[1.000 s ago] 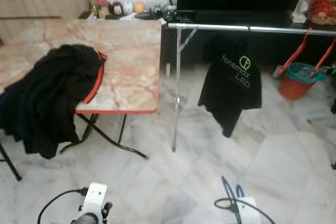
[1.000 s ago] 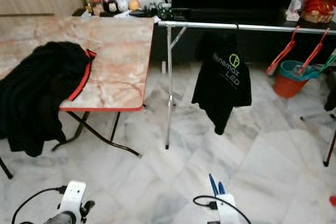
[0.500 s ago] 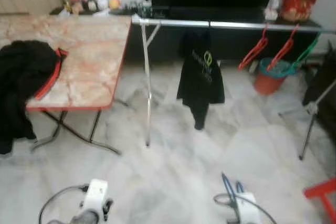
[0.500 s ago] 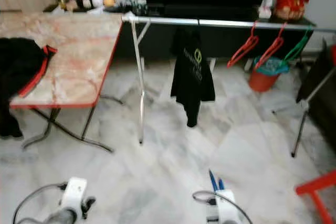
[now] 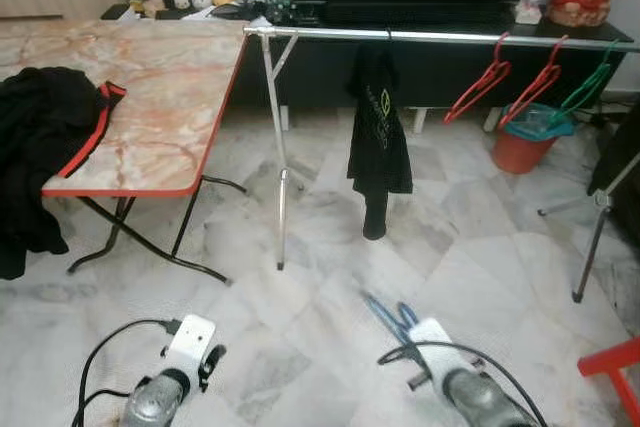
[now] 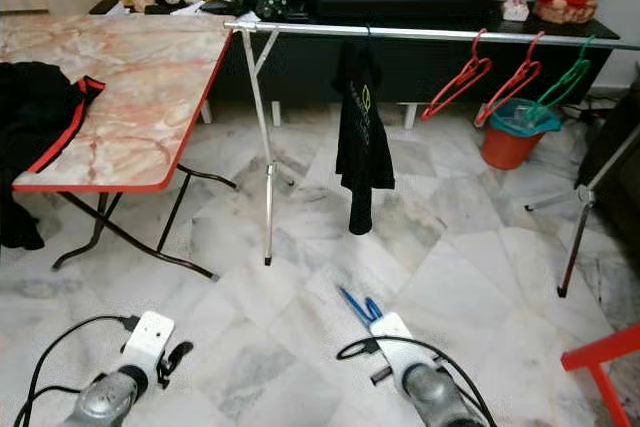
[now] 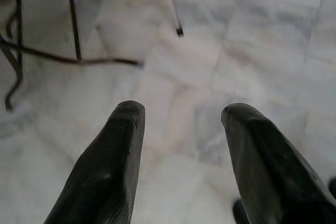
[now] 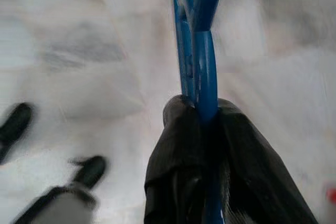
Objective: Hang hanger
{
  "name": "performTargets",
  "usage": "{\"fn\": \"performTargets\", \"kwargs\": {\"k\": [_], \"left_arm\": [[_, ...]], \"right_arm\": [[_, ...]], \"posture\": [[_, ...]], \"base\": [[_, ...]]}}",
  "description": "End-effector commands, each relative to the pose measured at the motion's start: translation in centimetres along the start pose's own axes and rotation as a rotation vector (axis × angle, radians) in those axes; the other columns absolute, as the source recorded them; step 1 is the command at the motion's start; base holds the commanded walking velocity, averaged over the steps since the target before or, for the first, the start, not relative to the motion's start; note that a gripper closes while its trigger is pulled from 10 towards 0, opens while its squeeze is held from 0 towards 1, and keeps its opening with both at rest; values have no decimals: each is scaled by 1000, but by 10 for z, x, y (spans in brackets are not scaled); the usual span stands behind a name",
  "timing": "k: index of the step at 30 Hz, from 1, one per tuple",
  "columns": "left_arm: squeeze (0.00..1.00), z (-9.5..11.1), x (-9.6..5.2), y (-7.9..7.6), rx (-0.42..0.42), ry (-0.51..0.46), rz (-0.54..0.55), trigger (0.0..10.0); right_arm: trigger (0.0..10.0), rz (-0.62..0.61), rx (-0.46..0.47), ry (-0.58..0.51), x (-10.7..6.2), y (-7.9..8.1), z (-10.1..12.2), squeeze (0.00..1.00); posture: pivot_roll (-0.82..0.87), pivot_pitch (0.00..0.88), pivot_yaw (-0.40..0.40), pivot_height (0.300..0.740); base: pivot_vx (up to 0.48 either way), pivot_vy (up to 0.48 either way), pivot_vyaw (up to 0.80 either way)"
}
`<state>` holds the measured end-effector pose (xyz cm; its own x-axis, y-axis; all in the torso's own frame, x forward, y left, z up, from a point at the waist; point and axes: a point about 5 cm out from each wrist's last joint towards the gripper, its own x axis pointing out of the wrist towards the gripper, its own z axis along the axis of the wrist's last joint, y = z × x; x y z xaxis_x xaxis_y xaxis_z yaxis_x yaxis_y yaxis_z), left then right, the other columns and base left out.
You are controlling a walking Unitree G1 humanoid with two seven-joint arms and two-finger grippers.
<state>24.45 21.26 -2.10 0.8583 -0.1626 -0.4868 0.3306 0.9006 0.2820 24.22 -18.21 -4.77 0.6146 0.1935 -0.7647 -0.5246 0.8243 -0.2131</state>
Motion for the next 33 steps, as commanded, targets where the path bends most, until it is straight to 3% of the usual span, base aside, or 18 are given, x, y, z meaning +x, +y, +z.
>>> {"fn": "performTargets", "kwargs": {"k": [1, 4, 5, 10, 11, 14, 22, 28, 33], "left_arm": [[0, 18, 1, 2, 82, -106, -79, 10000], [0, 25, 0, -2, 171, -153, -166, 10000], [0, 36, -3, -6, 241, -214, -273, 10000], [0, 53, -8, -10, 287, -288, -400, 10000], [0, 70, -13, -14, 311, -334, -514, 10000], [0, 92, -20, -17, 329, -382, -615, 10000], [0, 117, -30, -27, 363, -411, -767, 10000], [0, 133, -36, -32, 311, -374, -833, 10000], [0, 142, -45, -38, 273, -362, -916, 10000]], "right_arm": [[10000, 110, -47, -67, -2, -12, 20, 0], [10000, 233, -112, -85, -4, -12, 26, 0], [10000, 352, -170, -139, -9, -17, 40, 0], [10000, 485, -224, -206, -18, -27, 60, 0], [10000, 566, -308, -204, -25, -32, 64, 0], [10000, 637, -379, -219, -35, -40, 69, 0], [10000, 725, -461, -249, -50, -45, 74, 0], [10000, 726, -508, -284, -65, -51, 84, 0], [10000, 741, -542, -382, -83, -52, 101, 0]], "posture": [[57, 0, -18, 740], [63, 0, -21, 740], [59, 0, -20, 740], [57, 0, -20, 740], [57, 0, -22, 740], [59, 0, -24, 740], [49, 0, -27, 740], [44, 0, -25, 740], [37, 0, -20, 740]], "base": [[0, 0, 0], [0, 0, 0], [0, 0, 0], [0, 0, 0], [0, 0, 0], [0, 0, 0], [0, 0, 0], [0, 0, 0], [0, 0, 0]]}}
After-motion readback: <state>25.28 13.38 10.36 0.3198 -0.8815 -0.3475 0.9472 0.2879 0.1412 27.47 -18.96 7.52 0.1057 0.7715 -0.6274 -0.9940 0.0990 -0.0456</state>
